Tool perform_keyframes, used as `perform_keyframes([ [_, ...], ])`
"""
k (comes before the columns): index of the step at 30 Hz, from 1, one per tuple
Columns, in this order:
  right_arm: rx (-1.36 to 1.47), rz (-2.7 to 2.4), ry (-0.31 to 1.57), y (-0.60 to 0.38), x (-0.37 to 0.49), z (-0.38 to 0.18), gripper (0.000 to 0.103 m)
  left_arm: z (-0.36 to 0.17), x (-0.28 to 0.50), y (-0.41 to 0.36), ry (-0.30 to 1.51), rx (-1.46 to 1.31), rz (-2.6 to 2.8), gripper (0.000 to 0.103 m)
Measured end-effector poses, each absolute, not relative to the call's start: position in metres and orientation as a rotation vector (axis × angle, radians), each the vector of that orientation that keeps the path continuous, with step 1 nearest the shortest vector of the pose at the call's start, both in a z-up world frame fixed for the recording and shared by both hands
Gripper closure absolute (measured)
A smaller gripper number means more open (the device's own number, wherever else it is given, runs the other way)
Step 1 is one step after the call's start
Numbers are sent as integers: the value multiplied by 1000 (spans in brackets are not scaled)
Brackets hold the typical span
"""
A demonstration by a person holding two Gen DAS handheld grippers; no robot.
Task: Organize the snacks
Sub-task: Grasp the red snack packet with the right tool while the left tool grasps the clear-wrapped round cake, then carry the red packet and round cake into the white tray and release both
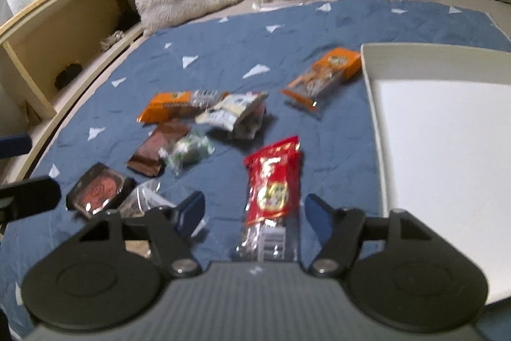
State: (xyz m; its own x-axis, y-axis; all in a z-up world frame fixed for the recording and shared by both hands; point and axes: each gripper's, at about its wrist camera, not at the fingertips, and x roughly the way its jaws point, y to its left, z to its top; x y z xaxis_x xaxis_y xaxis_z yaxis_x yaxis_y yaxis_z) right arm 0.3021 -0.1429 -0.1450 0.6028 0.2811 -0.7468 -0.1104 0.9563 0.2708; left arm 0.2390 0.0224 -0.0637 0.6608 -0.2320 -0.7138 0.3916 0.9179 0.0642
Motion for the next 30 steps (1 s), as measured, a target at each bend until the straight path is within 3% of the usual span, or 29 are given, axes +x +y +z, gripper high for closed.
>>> perform_keyframes([
  [2, 139, 210, 888, -135, 300, -148, 33, -69, 238, 21, 795, 239, -384, 0],
  [8, 93, 221, 891, -130, 292, -154, 60, -83, 242, 18, 846, 277, -376, 0],
  [13, 153, 234, 889, -142, 273, -145, 61, -97, 254, 9, 909, 306, -358, 2],
  [21, 228, 265, 912, -163, 229, -134, 62, -119, 260, -12, 971, 404, -389, 18],
  [28, 276, 278, 965, -177, 187, -136, 62, -134, 273, -16, 1027, 422, -346, 21],
  [30, 268, 289, 980, -175, 180, -138, 59, -138, 278, -16, 1043, 422, -327, 27],
])
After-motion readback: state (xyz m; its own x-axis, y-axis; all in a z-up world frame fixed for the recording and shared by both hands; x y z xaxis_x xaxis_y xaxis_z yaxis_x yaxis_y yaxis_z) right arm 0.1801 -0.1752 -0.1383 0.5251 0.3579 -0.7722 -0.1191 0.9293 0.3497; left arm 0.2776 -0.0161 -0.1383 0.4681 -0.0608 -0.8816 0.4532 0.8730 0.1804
